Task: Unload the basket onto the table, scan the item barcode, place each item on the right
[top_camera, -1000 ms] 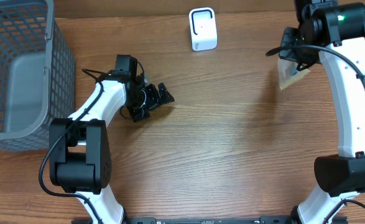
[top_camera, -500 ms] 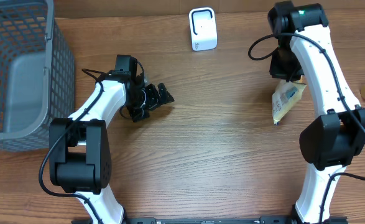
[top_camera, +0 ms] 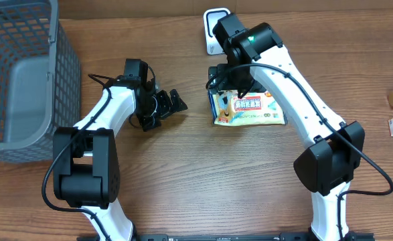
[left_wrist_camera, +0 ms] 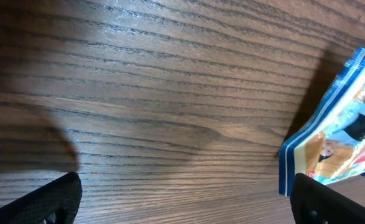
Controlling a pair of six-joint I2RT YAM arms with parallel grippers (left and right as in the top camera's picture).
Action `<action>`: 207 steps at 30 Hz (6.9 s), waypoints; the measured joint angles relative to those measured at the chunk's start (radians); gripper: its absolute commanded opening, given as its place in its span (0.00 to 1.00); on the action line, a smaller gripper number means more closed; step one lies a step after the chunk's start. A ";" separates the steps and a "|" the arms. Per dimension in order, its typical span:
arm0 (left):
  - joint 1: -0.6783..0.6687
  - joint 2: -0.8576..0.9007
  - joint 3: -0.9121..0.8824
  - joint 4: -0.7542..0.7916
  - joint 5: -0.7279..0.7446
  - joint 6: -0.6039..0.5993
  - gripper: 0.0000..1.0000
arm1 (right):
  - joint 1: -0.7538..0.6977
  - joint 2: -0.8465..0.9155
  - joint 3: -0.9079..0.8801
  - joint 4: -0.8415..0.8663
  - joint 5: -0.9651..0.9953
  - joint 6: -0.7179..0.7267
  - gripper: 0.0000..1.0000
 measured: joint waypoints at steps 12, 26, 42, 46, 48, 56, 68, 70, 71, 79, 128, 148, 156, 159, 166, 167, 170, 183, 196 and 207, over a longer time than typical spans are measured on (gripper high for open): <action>0.000 0.000 0.000 0.000 0.000 0.000 1.00 | -0.371 0.001 0.000 -0.063 -0.024 -0.190 1.00; 0.000 0.000 0.000 0.000 0.000 0.000 1.00 | -0.463 0.010 -0.419 0.289 -0.327 -0.542 1.00; 0.000 0.000 0.000 0.000 0.000 0.000 1.00 | -0.363 -0.016 -0.671 0.700 -0.356 -0.268 0.04; 0.000 0.000 0.000 0.000 0.000 0.000 1.00 | -0.318 -0.016 -0.674 0.684 -0.329 -0.168 0.04; 0.000 0.000 0.000 0.000 0.000 0.000 1.00 | -0.314 -0.015 -0.659 0.653 -0.323 -0.138 0.04; 0.000 0.000 0.000 0.000 0.000 0.000 1.00 | -0.313 0.031 -0.417 0.476 -0.274 -0.102 0.04; 0.000 0.000 0.000 0.000 0.000 0.000 1.00 | -0.311 0.033 -0.180 0.291 -0.093 -0.086 0.73; 0.000 0.000 0.000 0.000 0.000 0.000 1.00 | -0.306 0.033 -0.180 0.335 -0.126 -0.073 0.72; 0.000 0.000 0.000 0.000 0.000 0.000 1.00 | -0.300 0.033 -0.180 0.366 -0.142 -0.061 0.71; 0.000 0.000 0.000 0.000 -0.003 0.000 1.00 | -0.186 0.042 -0.264 0.706 -0.139 0.176 0.59; 0.000 0.000 0.000 0.000 -0.003 0.000 1.00 | -0.119 0.216 -0.217 0.529 0.013 0.177 0.04; 0.000 0.000 0.000 0.000 -0.004 0.000 1.00 | -0.269 0.039 -0.372 0.387 0.007 0.073 0.98; 0.000 0.000 0.000 -0.001 -0.003 0.000 1.00 | -0.243 0.026 -0.551 0.588 -0.005 0.153 0.52; 0.000 0.000 0.000 0.000 -0.003 0.000 1.00 | -0.224 0.021 -0.557 0.597 0.035 0.200 0.13; 0.000 0.000 0.000 0.000 -0.003 0.000 1.00 | -0.221 0.008 -0.519 0.529 0.057 0.231 0.04; 0.000 0.000 0.000 -0.001 -0.003 0.000 1.00 | -0.222 0.024 -0.458 0.499 0.057 0.216 0.04; 0.000 0.000 0.000 0.000 -0.003 0.000 1.00 | -0.222 0.042 -0.337 0.515 0.052 0.191 0.04; 0.000 0.000 0.000 0.000 -0.003 0.000 1.00 | -0.184 0.087 -0.157 0.928 -0.134 0.140 0.04; 0.000 0.000 0.000 0.000 -0.004 0.000 1.00 | -0.116 0.171 -0.157 0.892 -0.041 -0.045 0.04; 0.000 0.000 0.000 0.000 -0.003 0.000 1.00 | -0.121 0.171 -0.157 0.896 -0.017 -0.032 0.04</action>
